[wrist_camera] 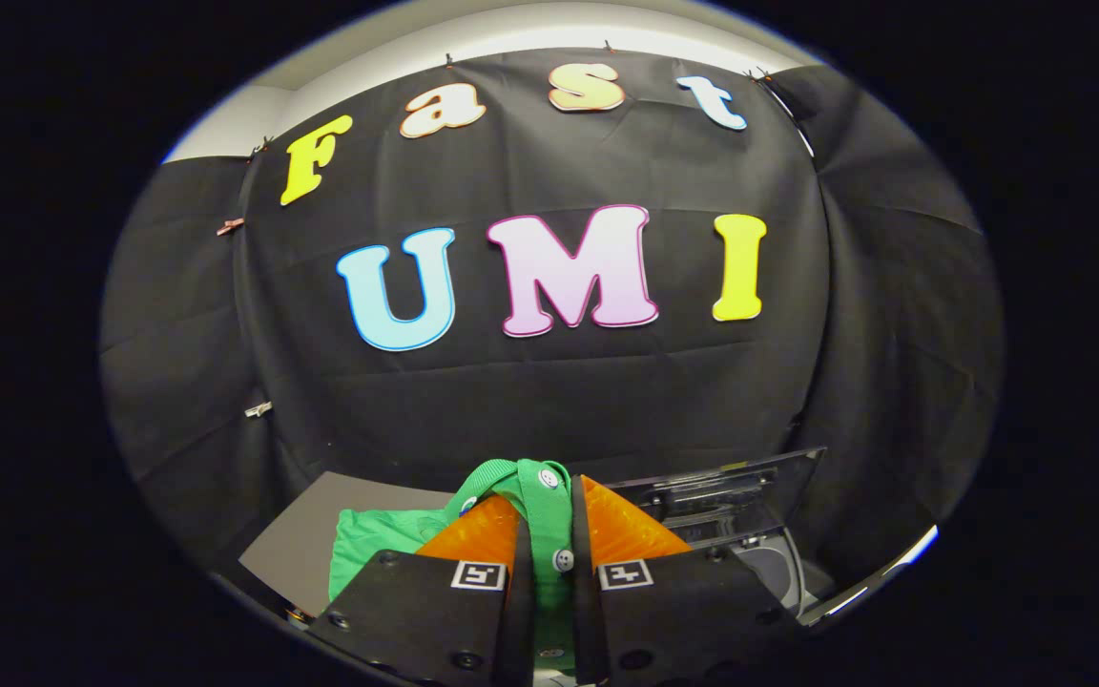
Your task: Put the clothes into the washing machine and then close the washing machine lid.
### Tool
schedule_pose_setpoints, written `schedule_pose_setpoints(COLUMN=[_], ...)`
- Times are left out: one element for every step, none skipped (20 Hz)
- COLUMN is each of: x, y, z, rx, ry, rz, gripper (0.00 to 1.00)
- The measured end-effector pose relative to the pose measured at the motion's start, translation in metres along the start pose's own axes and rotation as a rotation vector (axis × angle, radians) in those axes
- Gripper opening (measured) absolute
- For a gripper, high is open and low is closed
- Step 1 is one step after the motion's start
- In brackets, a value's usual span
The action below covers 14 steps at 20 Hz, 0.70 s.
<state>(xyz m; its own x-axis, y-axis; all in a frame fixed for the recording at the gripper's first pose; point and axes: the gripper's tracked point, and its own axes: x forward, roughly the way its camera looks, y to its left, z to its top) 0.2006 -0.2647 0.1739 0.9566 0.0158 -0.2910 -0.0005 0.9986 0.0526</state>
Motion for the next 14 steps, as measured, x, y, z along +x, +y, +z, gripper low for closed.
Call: schedule_pose_setpoints(x=[0.000, 0.001, 0.002, 0.003, 0.005, 0.006, 0.006, 0.007, 0.009, 0.010, 0.012, 0.013, 0.016, 0.020], y=[-0.012, -0.024, -0.036, -0.049, -0.059, -0.071, -0.080, -0.090, -0.096, -0.102, -0.110, -0.119, -0.123, -0.126], z=[0.001, 0.000, -0.001, -0.003, -0.003, -0.003, -0.002, 0.000, 0.000, -0.003, -0.004, -0.008, -0.011, -0.014], rx=[0.012, 0.019, 0.019, 0.017, 0.011, 0.006, 0.004, 0.006, 0.010, 0.007, -0.006, -0.014, -0.017, -0.020], ry=[-0.001, 0.002, 0.004, 0.005, 0.011, 0.011, 0.009, 0.005, 0.003, 0.006, 0.003, 0.007, 0.005, 0.006], rz=[-0.004, -0.010, -0.019, -0.024, -0.030, -0.039, -0.046, -0.057, -0.061, -0.071, -0.089, -0.104, -0.110, -0.117], gripper=[0.21, 0.21, 0.21, 0.21, 0.21, 0.21, 0.21, 0.21, 0.21, 0.21, 0.21, 0.21, 0.21, 0.21])
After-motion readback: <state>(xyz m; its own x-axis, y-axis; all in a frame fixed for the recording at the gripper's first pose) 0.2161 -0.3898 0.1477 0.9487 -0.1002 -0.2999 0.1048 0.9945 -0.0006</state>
